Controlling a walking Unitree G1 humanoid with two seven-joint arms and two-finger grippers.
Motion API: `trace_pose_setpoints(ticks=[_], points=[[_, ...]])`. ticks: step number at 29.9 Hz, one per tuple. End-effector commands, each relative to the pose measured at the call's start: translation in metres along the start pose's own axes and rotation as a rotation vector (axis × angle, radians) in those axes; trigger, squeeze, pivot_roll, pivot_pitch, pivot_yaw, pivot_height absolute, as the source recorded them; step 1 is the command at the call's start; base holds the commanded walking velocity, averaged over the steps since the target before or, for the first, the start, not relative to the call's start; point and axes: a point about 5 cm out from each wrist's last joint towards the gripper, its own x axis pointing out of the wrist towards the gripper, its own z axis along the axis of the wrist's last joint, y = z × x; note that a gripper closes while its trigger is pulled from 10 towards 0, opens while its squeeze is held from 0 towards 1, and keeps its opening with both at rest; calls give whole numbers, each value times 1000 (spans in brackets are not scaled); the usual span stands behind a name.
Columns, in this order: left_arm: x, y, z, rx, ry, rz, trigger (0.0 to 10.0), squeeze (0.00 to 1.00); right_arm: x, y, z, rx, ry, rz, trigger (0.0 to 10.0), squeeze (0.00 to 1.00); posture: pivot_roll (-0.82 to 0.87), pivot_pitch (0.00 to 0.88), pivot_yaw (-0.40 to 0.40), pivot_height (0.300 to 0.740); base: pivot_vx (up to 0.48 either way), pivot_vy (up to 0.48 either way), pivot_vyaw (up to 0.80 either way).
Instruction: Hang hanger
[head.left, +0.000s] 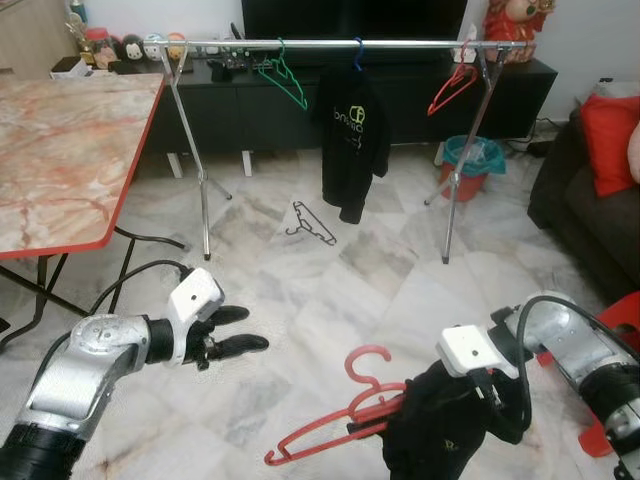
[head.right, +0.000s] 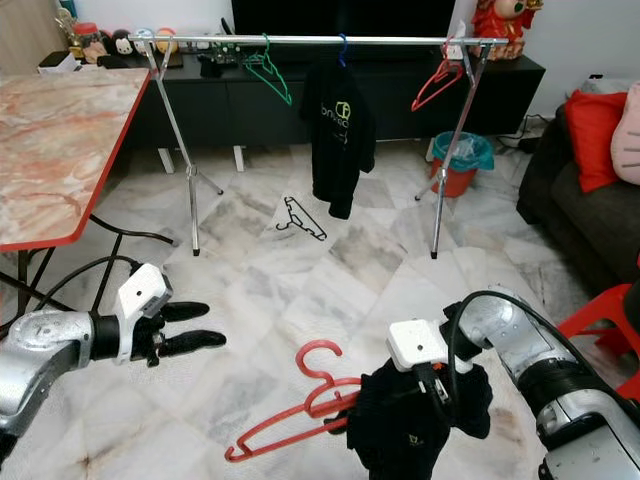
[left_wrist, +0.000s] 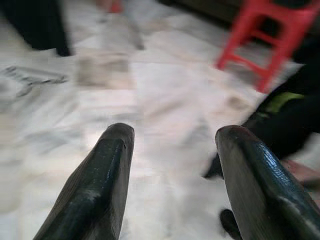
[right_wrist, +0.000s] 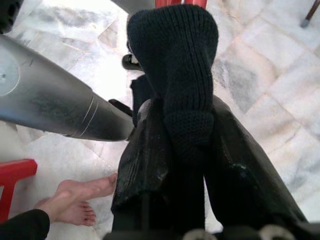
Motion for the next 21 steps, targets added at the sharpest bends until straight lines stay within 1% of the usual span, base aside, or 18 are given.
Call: trace_pose_setpoints(ticks=[1, 3, 6, 10, 12, 13, 14, 15, 17, 18, 19, 21], points=[[-3, 9, 1, 13, 2, 84, 10000, 0, -8, 0, 1, -20, -16, -13, 0, 0, -32, 0, -47, 736, 0, 0, 0], [1, 7, -5, 3, 16, 77, 10000, 0, -11, 1, 4, -35, -46, -5, 0, 0, -31, 0, -46, 736, 0, 0, 0], [7, -2, -7, -12, 8, 36, 10000, 0, -16, 0, 13, -58, -105, -19, 0, 0, -32, 0, -47, 736, 0, 0, 0], [15, -9, -11, -27, 0, 14, 10000, 0, -23, -7, 22, -76, -154, -57, 0, 0, -33, 0, -50, 736, 0, 0, 0], [20, -18, -13, -55, -9, -45, 10000, 0, -29, -16, 29, -94, -186, -109, 39, 0, -33, 0, -55, 736, 0, 0, 0], [23, -23, -14, -60, -6, -72, 10000, 0, -31, -21, 33, -96, -216, -138, 8235, 0, -31, 0, -57, 736, 0, 0, 0], [24, -25, -14, -61, -4, -88, 10000, 0, -33, -24, 36, -97, -237, -157, 8235, 0, -31, 0, -57, 736, 0, 0, 0], [27, -28, -17, -68, 0, -98, 10000, 0, -34, -27, 40, -103, -272, -166, 10000, 0, -31, 0, -57, 736, 0, 0, 0], [29, -27, -18, -73, -2, -74, 10000, 0, -34, -28, 44, -104, -300, -169, 10000, 0, -30, 0, -59, 736, 0, 0, 0], [31, -19, -20, -85, 2, 1, 10000, 0, -33, -28, 48, -101, -334, -165, 10000, 0, -30, 0, -60, 736, 0, 0, 0], [31, -19, -20, -85, 2, 1, 10000, 0, -33, -28, 48, -101, -334, -165, 10000, 0, -30, 0, -60, 736, 0, 0, 0], [31, -12, -23, -94, 7, 76, 10000, 0, -32, -27, 49, -99, -342, -155, 10000, 0, -28, 0, -62, 736, 0, 0, 0]])
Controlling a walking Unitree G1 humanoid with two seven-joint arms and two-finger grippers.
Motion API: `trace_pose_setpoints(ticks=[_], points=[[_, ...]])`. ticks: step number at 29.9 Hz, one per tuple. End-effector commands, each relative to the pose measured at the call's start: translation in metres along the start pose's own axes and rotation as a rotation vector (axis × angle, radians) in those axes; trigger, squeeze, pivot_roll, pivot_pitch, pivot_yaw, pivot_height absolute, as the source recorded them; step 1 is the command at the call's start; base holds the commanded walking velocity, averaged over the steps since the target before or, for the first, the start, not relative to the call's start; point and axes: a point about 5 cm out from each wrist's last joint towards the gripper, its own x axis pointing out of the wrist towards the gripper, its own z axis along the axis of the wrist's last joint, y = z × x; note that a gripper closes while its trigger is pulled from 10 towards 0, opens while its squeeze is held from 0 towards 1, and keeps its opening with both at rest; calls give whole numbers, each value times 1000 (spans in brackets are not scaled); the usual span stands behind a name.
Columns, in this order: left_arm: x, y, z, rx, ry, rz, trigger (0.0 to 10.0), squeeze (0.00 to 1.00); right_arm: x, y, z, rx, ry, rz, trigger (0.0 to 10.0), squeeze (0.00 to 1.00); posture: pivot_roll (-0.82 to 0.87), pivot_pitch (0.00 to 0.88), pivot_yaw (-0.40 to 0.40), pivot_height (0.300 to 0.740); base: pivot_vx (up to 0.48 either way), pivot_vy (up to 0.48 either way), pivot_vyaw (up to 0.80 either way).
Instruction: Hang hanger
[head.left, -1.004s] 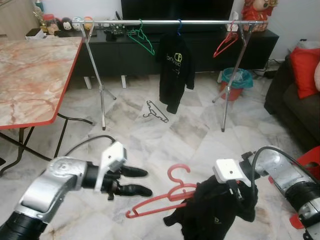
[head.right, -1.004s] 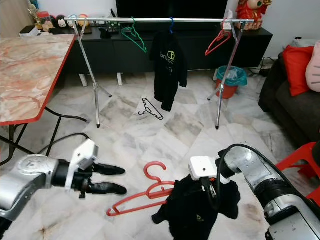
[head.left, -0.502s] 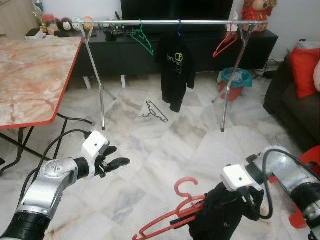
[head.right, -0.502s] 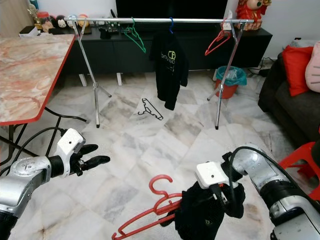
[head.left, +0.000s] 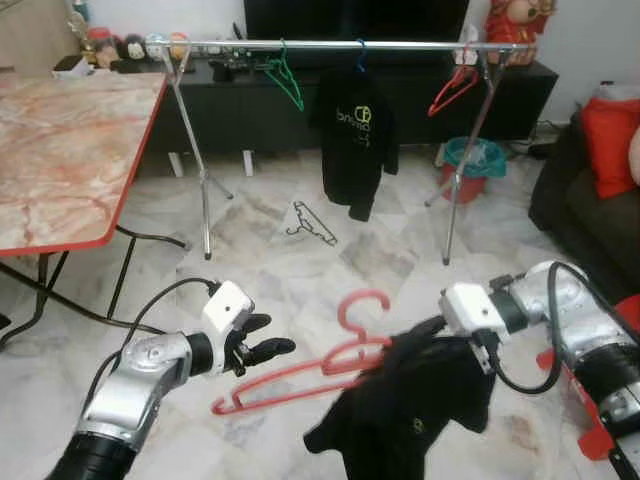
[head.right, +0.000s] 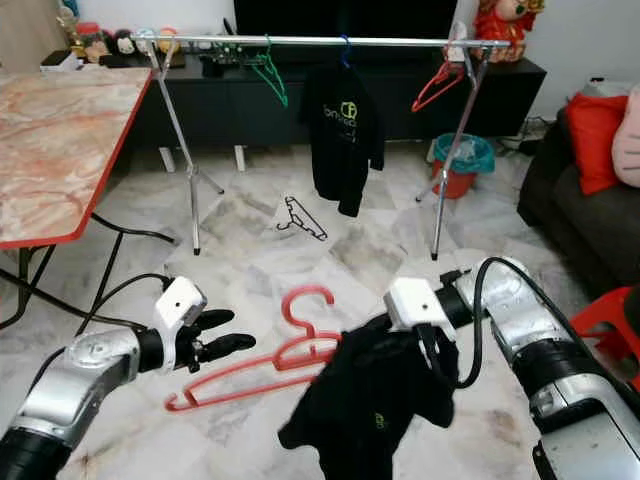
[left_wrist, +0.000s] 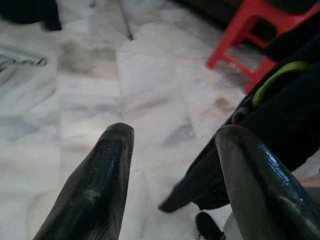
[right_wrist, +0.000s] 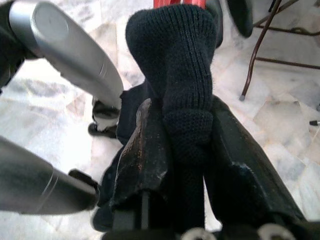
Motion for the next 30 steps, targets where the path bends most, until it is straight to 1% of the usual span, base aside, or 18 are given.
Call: trace_pose_setpoints(ticks=[1, 2, 3, 6, 8, 9, 10, 11, 12, 14, 17, 19, 22, 24, 26, 27, 29, 30], points=[[-2, 14, 4, 12, -11, 102, 10000, 0, -4, -3, 9, -30, -23, -11, 10000, 0, -28, 0, -62, 736, 0, 0, 0], [-2, 14, 4, 12, -11, 102, 10000, 0, -4, -3, 9, -30, -23, -11, 10000, 0, -28, 0, -62, 736, 0, 0, 0], [-4, 21, 2, 3, -8, 175, 10000, 0, -4, -2, 6, -25, -15, -12, 10000, 0, -28, 0, -62, 736, 0, 0, 0], [-10, 36, -2, -20, 6, 317, 10000, 0, -6, -3, 3, -8, -28, -44, 10000, 0, -25, 0, -62, 736, 0, 0, 0], [-12, 42, -5, -52, 16, 384, 10000, 0, -7, -5, 3, -4, -36, -62, 10000, 0, -23, 0, -62, 736, 0, 0, 0], [-12, 42, -5, -52, 16, 384, 10000, 0, -7, -5, 3, -4, -36, -62, 10000, 0, -23, 0, -62, 736, 0, 0, 0], [-16, 49, -11, -76, 46, 461, 10000, 0, -8, -11, 5, 2, -53, -122, 10000, 0, -24, 0, -61, 736, 0, 0, 0], [-18, 51, -15, -83, 65, 489, 10000, 0, -10, -15, 6, 2, -54, -171, 10000, 0, -23, 0, -60, 736, 0, 0, 0], [-18, 51, -15, -83, 65, 489, 10000, 0, -10, -15, 6, 2, -54, -171, 10000, 0, -23, 0, -60, 736, 0, 0, 0], [-18, 50, -23, -92, 101, 513, 10000, 0, -14, -29, 6, 4, -27, -339, 10000, 0, -23, 0, -59, 736, 0, 0, 0], [-17, 48, -29, -108, 134, 516, 10000, 0, -16, -35, 7, 7, -35, -417, 10000, 0, -23, 0, -58, 736, 0, 0, 0], [-14, 43, -35, -124, 153, 497, 10000, 0, -18, -40, 11, 21, -86, -476, 10000, 0, -25, 0, -57, 736, 0, 0, 0], [-10, 39, -36, -128, 148, 477, 10000, 0, -17, -42, 13, 37, -113, -490, 10000, 0, -25, 0, -57, 736, 0, 0, 0], [-3, 34, -29, -126, 105, 452, 10000, 0, -12, -44, 13, 65, -144, -492, 10000, 0, -26, 0, -57, 736, 0, 0, 0], [0, 34, -24, -139, 73, 451, 10000, 0, -7, -45, 13, 77, -154, -498, 10000, 0, -25, 0, -57, 736, 0, 0, 0], [0, 34, -24, -139, 73, 451, 10000, 0, -7, -45, 13, 77, -154, -498, 10000, 0, -25, 0, -57, 736, 0, 0, 0], [7, 31, -9, -153, -20, 427, 10000, 0, 3, -44, 14, 93, -191, -477, 10000, 0, -25, 0, -57, 736, 0, 0, 0], [8, 30, -6, -153, -36, 419, 10000, 0, 5, -44, 15, 92, -200, -471, 10000, 0, -25, 0, -57, 736, 0, 0, 0]])
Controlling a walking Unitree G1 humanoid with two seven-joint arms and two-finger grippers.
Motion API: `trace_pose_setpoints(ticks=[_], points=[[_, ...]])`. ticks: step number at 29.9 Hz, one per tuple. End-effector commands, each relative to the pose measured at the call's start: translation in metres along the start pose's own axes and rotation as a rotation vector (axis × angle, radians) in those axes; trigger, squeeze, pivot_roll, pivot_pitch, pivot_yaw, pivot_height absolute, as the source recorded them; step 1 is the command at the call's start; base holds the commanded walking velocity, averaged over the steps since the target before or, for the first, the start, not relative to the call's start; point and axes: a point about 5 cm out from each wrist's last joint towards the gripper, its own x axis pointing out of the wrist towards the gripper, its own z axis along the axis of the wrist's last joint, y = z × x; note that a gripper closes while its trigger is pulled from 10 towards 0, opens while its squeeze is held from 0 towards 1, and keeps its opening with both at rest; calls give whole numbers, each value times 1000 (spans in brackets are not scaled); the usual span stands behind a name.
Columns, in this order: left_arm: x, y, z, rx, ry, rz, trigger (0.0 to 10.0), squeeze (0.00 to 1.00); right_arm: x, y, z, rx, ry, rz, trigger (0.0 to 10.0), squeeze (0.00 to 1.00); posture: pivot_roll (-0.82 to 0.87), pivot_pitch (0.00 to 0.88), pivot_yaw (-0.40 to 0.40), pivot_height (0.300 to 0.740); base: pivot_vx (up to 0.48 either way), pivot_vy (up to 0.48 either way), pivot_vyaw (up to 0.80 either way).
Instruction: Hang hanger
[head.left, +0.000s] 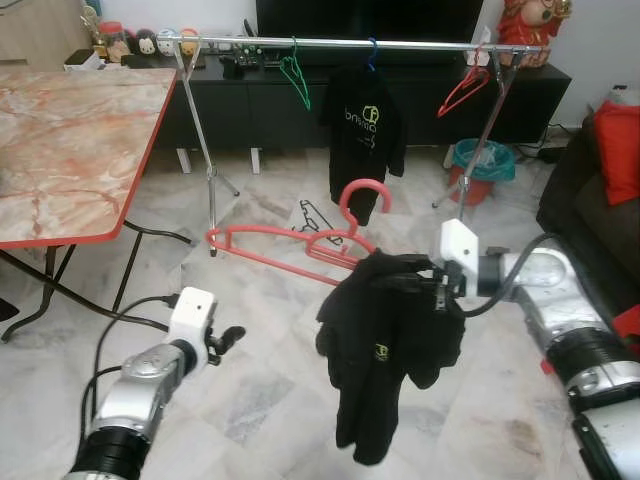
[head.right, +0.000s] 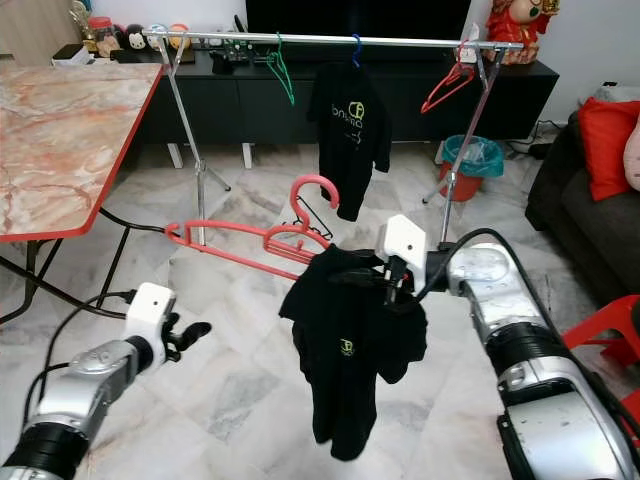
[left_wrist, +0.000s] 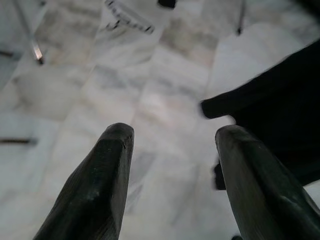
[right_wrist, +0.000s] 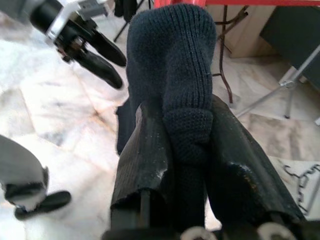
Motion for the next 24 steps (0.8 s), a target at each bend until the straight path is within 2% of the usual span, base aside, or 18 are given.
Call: trace_pose_setpoints(ticks=[1, 2, 4, 8, 10, 16, 18, 21, 24], points=[[2, -3, 20, 1, -91, -29, 10000, 0, 1, -4, 13, -27, -68, -16, 10000, 0, -24, 0, -57, 736, 0, 0, 0], [3, -7, 27, -27, -138, -57, 10000, 0, 4, -4, 14, -16, -86, -20, 10000, 0, -24, 0, -57, 736, 0, 0, 0], [3, -11, 31, -41, -167, -87, 10000, 0, 6, -3, 15, -8, -99, -18, 10000, 0, -24, 0, -57, 736, 0, 0, 0], [3, -32, 37, -35, -215, -223, 10000, 0, 14, -1, 21, 2, -143, 6, 10000, 0, -24, 0, -61, 736, 0, 0, 0], [4, -35, 38, -34, -219, -228, 10000, 0, 15, -1, 23, 8, -155, 9, 10000, 0, -25, 0, -63, 736, 0, 0, 0], [4, -45, 48, -101, -296, -305, 10000, 0, 20, 6, 26, 32, -183, 88, 10000, 0, -23, 0, -67, 736, 0, 0, 0], [-3, -54, 57, -142, -361, -406, 10000, 0, 22, 10, 24, 40, -186, 112, 10000, 0, -22, 0, -69, 736, 0, 0, 0], [-7, -58, 59, -151, -381, -467, 10000, 0, 23, 11, 24, 43, -188, 113, 10000, 0, -22, 0, -69, 736, 0, 0, 0], [-14, -69, 58, -128, -369, -587, 10000, 0, 26, 14, 25, 49, -193, 134, 10000, 0, -22, 0, -69, 736, 0, 0, 0]])
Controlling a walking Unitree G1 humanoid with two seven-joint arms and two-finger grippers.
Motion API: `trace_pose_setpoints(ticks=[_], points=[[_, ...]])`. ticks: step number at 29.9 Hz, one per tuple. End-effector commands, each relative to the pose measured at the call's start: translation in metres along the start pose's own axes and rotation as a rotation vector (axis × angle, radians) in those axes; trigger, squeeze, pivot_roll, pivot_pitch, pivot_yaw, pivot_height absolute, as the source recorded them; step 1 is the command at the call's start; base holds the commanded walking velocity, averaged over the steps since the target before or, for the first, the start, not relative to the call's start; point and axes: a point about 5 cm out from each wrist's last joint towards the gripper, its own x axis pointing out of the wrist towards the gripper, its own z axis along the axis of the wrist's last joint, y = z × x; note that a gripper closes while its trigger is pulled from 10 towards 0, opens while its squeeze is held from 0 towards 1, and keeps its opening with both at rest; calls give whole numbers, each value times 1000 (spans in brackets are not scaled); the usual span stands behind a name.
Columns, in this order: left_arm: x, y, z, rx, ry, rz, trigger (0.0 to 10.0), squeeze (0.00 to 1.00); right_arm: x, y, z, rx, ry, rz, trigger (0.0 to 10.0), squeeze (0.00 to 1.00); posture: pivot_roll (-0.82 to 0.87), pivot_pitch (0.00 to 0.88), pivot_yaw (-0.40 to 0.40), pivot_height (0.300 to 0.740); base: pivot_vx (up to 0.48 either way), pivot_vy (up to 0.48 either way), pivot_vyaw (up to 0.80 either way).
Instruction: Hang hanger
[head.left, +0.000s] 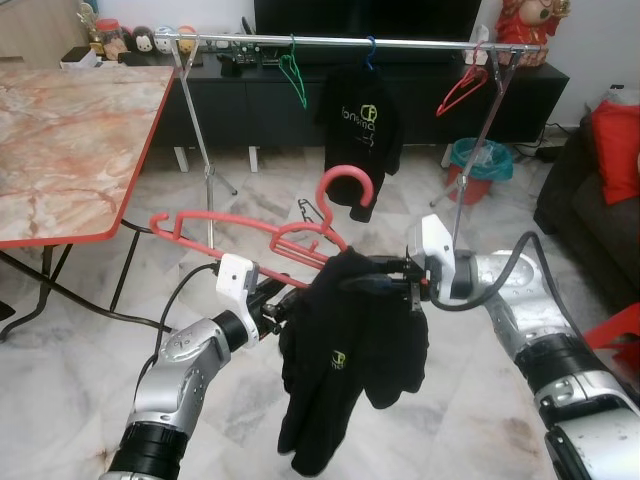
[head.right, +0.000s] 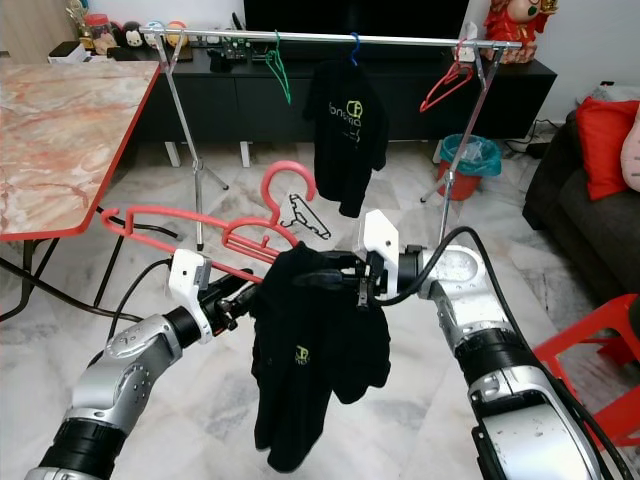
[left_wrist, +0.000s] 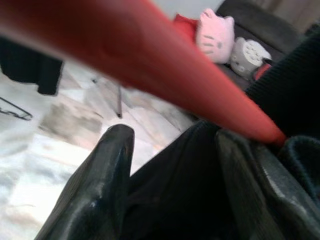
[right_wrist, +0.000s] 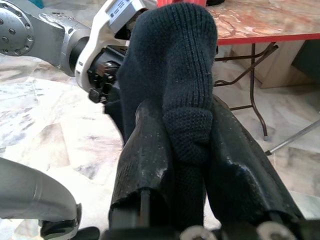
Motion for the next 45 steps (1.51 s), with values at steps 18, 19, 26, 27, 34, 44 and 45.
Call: trace_pose_setpoints(ticks=[18, 19, 26, 27, 34, 44, 45], points=[[14, 14, 0, 215, 186, 190, 10000, 0, 17, 19, 37, -91, -108, 191, 10000, 0, -21, 0, -69, 736, 0, 0, 0], [14, 17, -2, 225, 203, 220, 10000, 0, 16, 20, 38, -91, -107, 192, 10000, 0, -20, 0, -70, 736, 0, 0, 0], [-1, 45, -20, 239, 320, 447, 10000, 0, 11, 19, 41, -86, -106, 172, 10000, 0, -20, 0, -70, 736, 0, 0, 0], [-1, 45, -20, 239, 320, 447, 10000, 0, 11, 19, 41, -86, -106, 172, 10000, 0, -20, 0, -70, 736, 0, 0, 0], [-16, 59, -36, 262, 394, 571, 10000, 0, 8, 20, 36, -70, -68, 171, 10000, 0, -22, 0, -72, 736, 0, 0, 0], [-28, 71, -37, 283, 377, 709, 10000, 0, -10, 23, -18, -60, 286, 116, 10000, 0, -20, 0, -70, 736, 0, 0, 0], [-28, 71, -37, 283, 377, 709, 10000, 0, -10, 23, -18, -60, 286, 116, 10000, 0, -20, 0, -70, 736, 0, 0, 0]])
